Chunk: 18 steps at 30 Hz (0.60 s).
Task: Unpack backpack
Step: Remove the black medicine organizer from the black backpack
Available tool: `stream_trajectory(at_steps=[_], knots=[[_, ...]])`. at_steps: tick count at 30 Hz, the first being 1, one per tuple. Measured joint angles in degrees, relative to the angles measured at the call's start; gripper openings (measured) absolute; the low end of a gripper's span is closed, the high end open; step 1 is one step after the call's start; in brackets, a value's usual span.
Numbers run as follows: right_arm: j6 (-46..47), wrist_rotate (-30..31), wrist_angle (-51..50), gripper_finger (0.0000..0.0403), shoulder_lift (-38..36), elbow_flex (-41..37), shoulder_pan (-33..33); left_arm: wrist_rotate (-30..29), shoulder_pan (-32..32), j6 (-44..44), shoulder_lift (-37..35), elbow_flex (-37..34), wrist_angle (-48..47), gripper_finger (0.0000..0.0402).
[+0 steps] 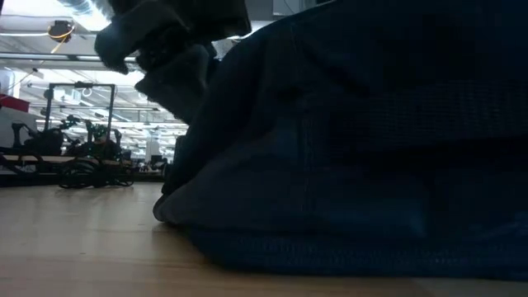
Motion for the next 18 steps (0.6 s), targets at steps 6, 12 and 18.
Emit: stream_trajectory(at_steps=[6,12,18], knots=[[8.62,2.56,1.21,0.0154,0.03,-0.11,1.21,4.15,-0.11,3.94,0.0,-3.09,9.18,0.0237],[21.06,5.16,-0.77,0.0154,0.03,-0.11,1.55,5.31,0.33,4.88,0.02,-4.74,11.15,0.0237],[28.72,8.58,-1.79,0.0154,0.03,-0.11,1.53,7.13,2.04,4.81,-0.24,-8.21,14.09,0.0237]])
